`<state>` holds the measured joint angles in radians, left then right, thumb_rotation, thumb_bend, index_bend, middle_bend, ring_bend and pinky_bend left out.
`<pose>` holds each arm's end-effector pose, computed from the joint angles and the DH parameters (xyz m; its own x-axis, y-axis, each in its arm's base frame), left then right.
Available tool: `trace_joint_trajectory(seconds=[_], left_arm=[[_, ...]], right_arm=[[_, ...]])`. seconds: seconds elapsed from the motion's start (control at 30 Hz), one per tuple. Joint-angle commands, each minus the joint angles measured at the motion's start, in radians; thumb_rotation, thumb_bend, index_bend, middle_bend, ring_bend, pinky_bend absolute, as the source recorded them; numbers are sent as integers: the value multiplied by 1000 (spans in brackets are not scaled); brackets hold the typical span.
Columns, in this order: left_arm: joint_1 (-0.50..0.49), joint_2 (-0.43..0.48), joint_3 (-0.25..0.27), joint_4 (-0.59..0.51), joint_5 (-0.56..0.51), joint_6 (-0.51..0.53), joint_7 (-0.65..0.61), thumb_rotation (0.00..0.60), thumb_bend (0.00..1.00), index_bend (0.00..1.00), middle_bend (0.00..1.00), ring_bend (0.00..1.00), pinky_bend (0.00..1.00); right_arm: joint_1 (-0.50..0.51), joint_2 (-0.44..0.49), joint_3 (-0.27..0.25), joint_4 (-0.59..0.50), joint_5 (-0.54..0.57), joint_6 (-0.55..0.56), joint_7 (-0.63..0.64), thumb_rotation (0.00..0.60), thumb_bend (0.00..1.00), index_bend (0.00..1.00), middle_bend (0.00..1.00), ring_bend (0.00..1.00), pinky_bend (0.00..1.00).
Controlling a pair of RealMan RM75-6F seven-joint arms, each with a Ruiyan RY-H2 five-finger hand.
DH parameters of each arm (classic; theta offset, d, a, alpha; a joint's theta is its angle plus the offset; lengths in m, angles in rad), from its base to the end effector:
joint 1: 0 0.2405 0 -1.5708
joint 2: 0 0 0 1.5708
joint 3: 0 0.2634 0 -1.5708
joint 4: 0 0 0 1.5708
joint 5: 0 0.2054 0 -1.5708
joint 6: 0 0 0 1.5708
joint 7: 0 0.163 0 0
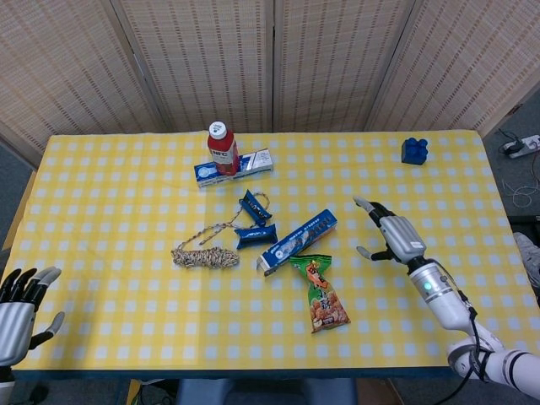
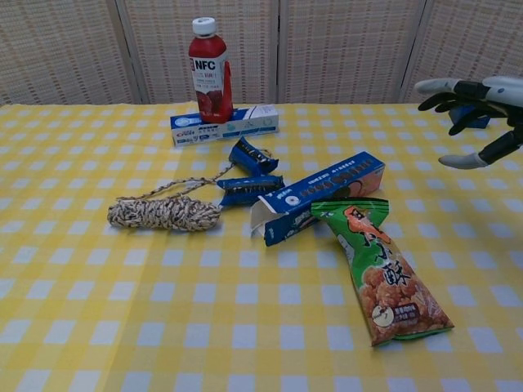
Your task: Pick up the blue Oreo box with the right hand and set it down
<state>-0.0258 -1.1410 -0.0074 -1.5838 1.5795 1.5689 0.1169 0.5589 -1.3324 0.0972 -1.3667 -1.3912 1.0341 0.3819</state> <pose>-0.3166 0.1727 0.1627 0.5084 -0.0196 0.8609 0.8604 -0.0303 -0.5088 -0.2510 -0.3506 0.0668 0.1169 -0.2969 0.9477 -0.9759 -0.2112 0.0542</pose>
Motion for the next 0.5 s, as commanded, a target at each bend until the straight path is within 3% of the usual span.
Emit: trace_joint_trajectory(seconds=[0.03, 0.5], left_arm=[[-1, 1, -1, 1, -3, -2, -1, 600, 331, 202, 187, 112, 47], [-10, -1, -5, -8, 5, -3, 9, 600, 331, 202, 187, 112, 47]], right_arm=[[-67, 45, -23, -31, 2, 77, -75, 600, 247, 0, 163, 77, 208], [-340, 156, -83, -98, -1, 382, -109, 600, 261, 116, 263, 179, 207]])
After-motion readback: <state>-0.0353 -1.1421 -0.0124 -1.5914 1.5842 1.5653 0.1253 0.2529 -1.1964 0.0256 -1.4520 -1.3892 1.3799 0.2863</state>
